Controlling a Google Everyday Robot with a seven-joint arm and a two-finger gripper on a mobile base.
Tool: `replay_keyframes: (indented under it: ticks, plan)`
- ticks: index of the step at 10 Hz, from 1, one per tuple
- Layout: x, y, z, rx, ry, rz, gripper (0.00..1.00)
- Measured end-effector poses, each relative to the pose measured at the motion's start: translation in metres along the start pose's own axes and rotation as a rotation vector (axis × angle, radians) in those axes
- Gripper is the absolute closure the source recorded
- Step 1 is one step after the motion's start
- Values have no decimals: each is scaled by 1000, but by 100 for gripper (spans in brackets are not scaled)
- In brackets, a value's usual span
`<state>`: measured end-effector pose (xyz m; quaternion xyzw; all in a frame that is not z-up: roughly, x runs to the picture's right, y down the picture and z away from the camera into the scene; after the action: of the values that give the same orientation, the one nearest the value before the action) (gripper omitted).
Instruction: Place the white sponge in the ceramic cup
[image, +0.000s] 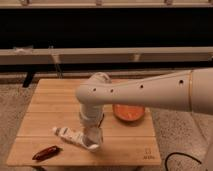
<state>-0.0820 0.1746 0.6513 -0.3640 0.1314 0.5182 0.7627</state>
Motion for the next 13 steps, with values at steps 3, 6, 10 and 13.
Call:
replay_keyframes:
  ticks: [3,6,10,13]
  plan:
    - [-5,-3,3,0,6,-7,21]
    - [-6,-2,7,-3,13,-11,20]
    - [-7,-2,8,-2,13,-11,20]
    - [-7,-1,0,16,-4,-10,20]
